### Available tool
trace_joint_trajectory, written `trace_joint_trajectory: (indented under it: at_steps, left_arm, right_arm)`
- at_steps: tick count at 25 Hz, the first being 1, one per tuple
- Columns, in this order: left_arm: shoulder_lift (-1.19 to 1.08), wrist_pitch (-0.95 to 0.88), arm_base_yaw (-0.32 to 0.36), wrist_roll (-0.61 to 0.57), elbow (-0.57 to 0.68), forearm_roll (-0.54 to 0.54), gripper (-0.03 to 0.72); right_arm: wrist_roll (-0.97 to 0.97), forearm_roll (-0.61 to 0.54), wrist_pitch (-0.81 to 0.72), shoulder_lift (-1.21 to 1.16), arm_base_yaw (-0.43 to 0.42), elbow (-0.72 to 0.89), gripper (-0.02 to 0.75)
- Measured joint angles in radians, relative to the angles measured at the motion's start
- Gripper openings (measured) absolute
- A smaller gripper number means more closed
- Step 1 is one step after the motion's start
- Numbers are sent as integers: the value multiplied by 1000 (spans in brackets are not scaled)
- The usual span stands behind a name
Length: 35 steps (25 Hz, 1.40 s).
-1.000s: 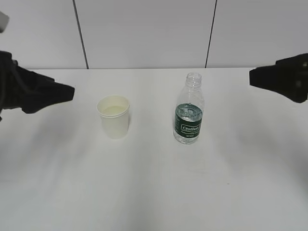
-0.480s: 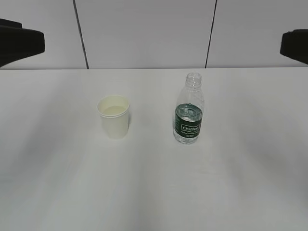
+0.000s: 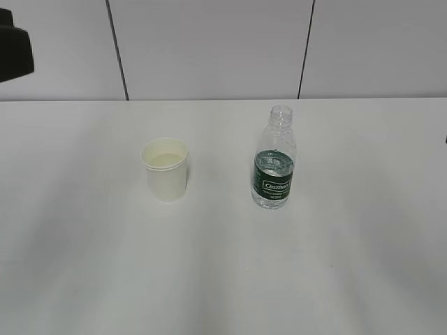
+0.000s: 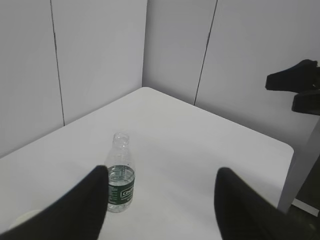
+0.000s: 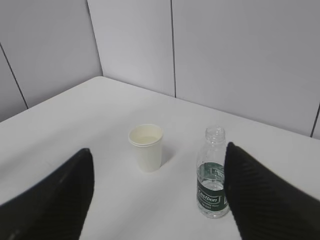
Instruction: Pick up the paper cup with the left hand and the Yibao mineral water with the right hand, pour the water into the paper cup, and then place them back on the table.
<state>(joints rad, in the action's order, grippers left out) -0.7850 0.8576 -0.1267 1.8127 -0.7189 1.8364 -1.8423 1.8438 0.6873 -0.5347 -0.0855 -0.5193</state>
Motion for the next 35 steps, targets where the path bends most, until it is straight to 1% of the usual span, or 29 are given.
trace_joint_trajectory:
  at_steps: [9, 13, 17, 19, 21, 24, 26, 29, 32, 35]
  left_arm:
    - [50, 57, 0, 2, 0, 0, 458]
    - [50, 58, 0, 2, 0, 0, 458]
    - [50, 29, 0, 2, 0, 0, 458]
    - [50, -17, 0, 2, 0, 0, 458]
    - [50, -89, 0, 2, 0, 0, 458]
    - [50, -251, 0, 2, 0, 0, 456]
    - [50, -370, 0, 2, 0, 0, 456]
    - [50, -482, 0, 2, 0, 0, 455]
    - [50, -509, 0, 2, 0, 0, 455]
    - [50, -510, 0, 2, 0, 0, 455]
  right_arm:
    - [-78, 0, 22, 216, 0, 43, 594]
    - [-118, 0, 78, 263, 0, 43, 594]
    - [-136, 0, 156, 281, 0, 43, 594]
    - [-137, 0, 156, 281, 0, 43, 594]
    - [-137, 0, 90, 281, 0, 43, 594]
    - [-137, 0, -139, 281, 0, 43, 594]
    - [-137, 0, -319, 281, 0, 43, 594]
    - [-137, 0, -501, 281, 0, 43, 594]
    - [-137, -2, -568, 281, 0, 43, 594]
    - [-137, -4, -577, 281, 0, 43, 594]
